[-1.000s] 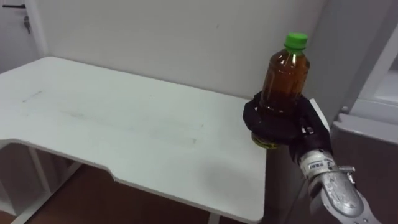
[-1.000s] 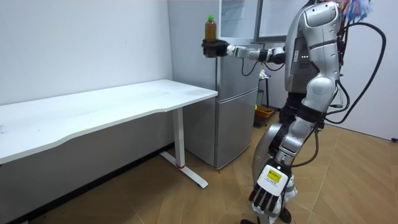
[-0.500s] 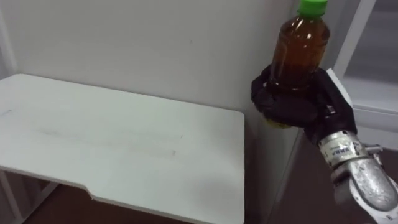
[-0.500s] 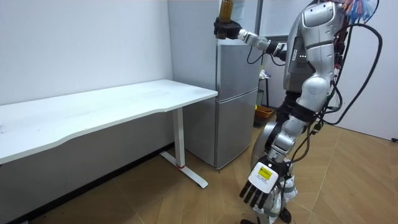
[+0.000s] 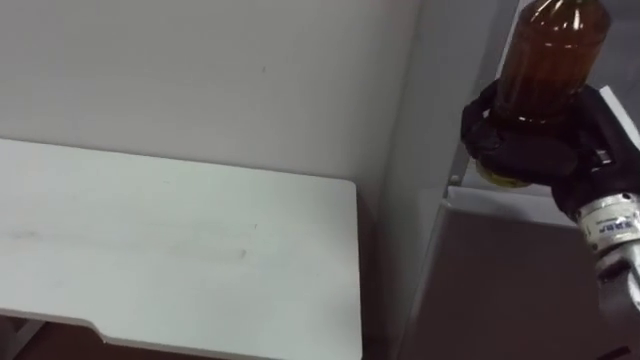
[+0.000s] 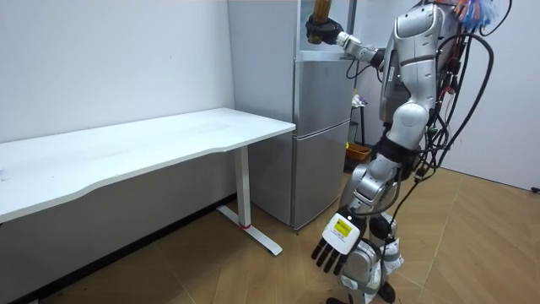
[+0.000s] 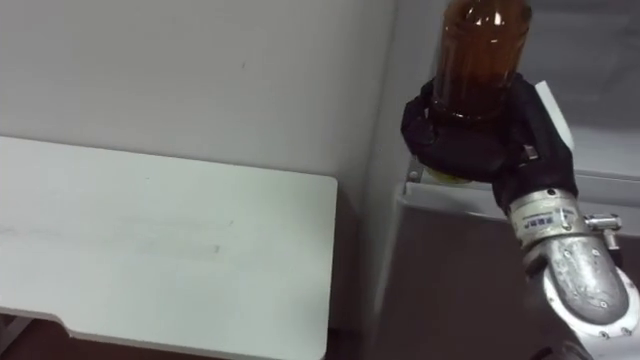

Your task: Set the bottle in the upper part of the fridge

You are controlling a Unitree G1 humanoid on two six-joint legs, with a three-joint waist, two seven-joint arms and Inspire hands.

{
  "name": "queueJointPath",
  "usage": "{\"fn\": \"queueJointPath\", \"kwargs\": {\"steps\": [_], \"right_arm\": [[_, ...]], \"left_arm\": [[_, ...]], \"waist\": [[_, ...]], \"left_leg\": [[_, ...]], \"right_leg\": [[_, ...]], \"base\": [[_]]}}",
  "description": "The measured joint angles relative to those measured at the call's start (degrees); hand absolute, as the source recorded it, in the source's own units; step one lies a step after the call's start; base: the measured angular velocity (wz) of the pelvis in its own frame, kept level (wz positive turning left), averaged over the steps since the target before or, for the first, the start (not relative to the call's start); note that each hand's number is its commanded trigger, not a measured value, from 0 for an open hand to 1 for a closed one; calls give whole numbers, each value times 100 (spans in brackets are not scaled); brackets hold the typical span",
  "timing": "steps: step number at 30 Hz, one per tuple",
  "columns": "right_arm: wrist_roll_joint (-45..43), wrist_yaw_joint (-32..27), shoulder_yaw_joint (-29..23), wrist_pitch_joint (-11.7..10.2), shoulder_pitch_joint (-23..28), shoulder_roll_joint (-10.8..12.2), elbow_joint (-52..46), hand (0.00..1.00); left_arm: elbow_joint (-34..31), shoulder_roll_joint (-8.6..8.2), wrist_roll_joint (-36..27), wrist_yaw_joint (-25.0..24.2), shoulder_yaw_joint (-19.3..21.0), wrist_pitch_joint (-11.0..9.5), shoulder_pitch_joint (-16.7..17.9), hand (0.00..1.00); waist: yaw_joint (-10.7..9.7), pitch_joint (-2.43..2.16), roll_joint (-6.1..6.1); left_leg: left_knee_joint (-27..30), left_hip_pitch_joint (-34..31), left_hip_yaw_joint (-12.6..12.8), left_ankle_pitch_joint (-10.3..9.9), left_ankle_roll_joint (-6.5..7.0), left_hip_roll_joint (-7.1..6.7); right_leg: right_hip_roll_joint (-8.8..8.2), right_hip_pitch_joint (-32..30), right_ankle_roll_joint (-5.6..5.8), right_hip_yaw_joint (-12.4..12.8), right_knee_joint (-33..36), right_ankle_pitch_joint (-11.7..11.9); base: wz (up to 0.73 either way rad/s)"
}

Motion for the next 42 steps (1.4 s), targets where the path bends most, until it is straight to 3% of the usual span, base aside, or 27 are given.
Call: {"fn": "queueJointPath", "kwargs": {"steps": [11, 23, 32, 37, 42], "right_arm": [[-163, -177, -367, 43, -2, -105, -11, 100], [398, -956, -660, 51, -34, -643, 327, 100], [494, -1171, -662, 91, -411, -848, 1389, 100], [499, -1323, -662, 111, -716, -851, 1729, 100], [520, -1340, -655, 127, -716, -852, 1770, 100]], "left_arm": [[-57, 2, 18, -57, 102, -23, 85, 0], [-299, 15, 36, -119, 249, -30, 615, 0], [-483, 18, 128, -176, 442, -20, 702, 0], [-591, 79, 137, -279, 552, -15, 713, 0], [-653, 89, 137, -310, 551, 0, 720, 0]], "waist": [[-20, 7, -175], [-32, 30, -137], [15, 9, -178], [18, -2, -195], [29, -4, -199]], "left_leg": [[12, -3, 13, -11, -3, -6], [122, 1, -82, -110, -42, 25], [186, -36, -122, -121, -44, 19], [183, -40, -146, -127, -53, 23], [180, -55, -170, -129, -56, 22]], "right_leg": [[12, 14, 3, -11, -14, -2], [66, 139, 3, -34, -89, -2], [67, 84, -8, -33, -90, -28], [75, 131, -12, -91, -95, -38], [75, 138, -10, -131, -100, -41]], "base": [[0], [1], [2], [2], [2]]}}
